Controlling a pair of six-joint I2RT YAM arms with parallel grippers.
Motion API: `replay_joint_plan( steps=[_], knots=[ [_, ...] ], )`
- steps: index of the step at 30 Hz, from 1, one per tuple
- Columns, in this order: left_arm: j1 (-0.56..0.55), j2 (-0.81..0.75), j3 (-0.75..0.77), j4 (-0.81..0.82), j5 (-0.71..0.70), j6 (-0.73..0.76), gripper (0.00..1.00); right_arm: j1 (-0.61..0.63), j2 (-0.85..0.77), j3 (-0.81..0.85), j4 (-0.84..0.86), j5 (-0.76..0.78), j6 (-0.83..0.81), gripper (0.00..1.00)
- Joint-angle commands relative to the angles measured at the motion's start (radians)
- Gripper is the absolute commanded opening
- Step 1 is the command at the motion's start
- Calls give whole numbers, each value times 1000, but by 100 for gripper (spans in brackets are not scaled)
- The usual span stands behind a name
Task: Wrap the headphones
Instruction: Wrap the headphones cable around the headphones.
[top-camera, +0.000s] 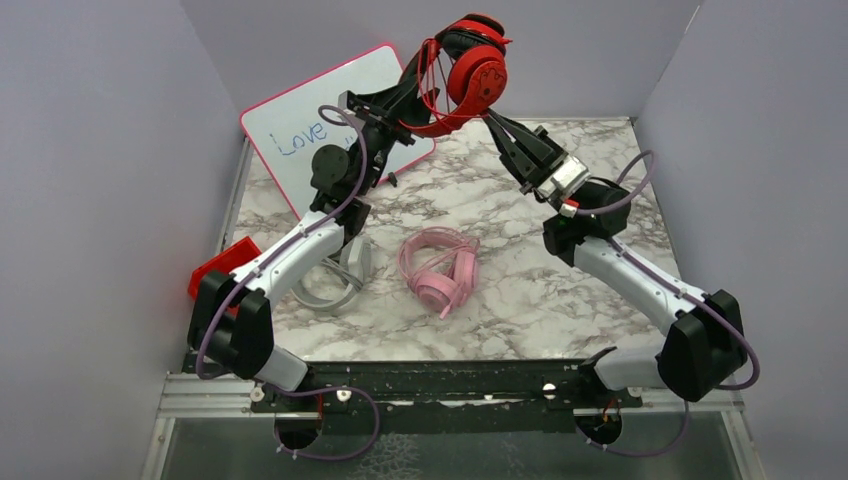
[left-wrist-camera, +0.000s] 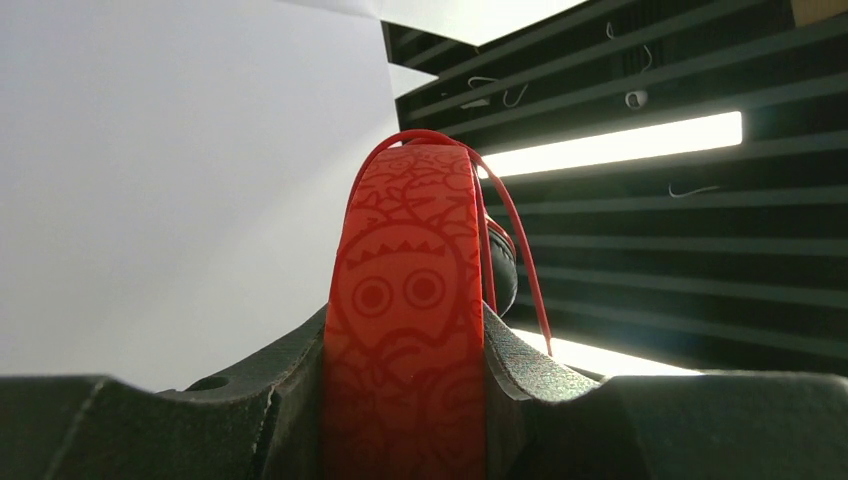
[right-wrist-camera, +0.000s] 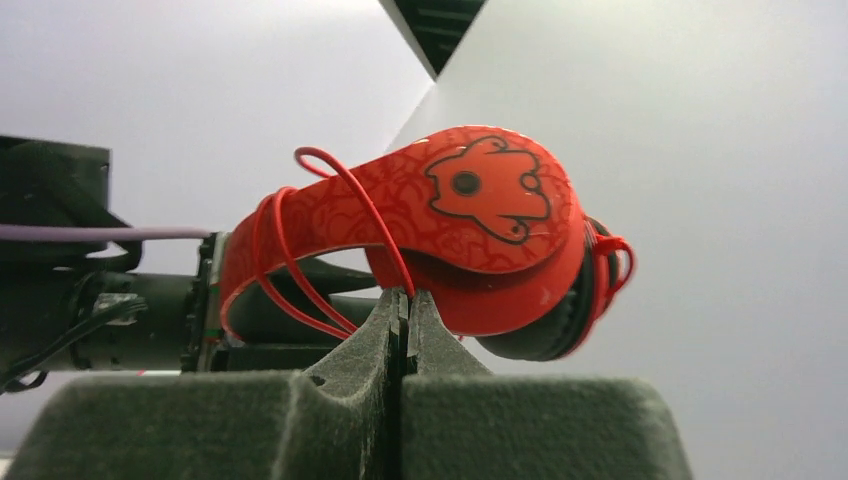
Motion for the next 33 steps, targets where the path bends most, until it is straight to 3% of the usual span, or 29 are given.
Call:
replay_joint_plan(
  steps=[1,7,13,26,29,33],
  knots=[
    [1,10,48,38,-43,-43,0,-30,47,11,148,185,190,1],
    [1,-2,51,67,-73,3,0,-42,56,-74,225,95,227,1],
    [6,32,92,106,-53,32,0,-42,9,-149,104,-15,174,1],
    [2,94,126,119,72,149,0,-42,22,-164,-213,12,84,1],
    [1,111,160,118,144,175,0,-43,17,-206,-166,138,96,1],
    [-11,64,71,76,136,217,0,-41,34,-192,-160,146,103,1]
  ],
)
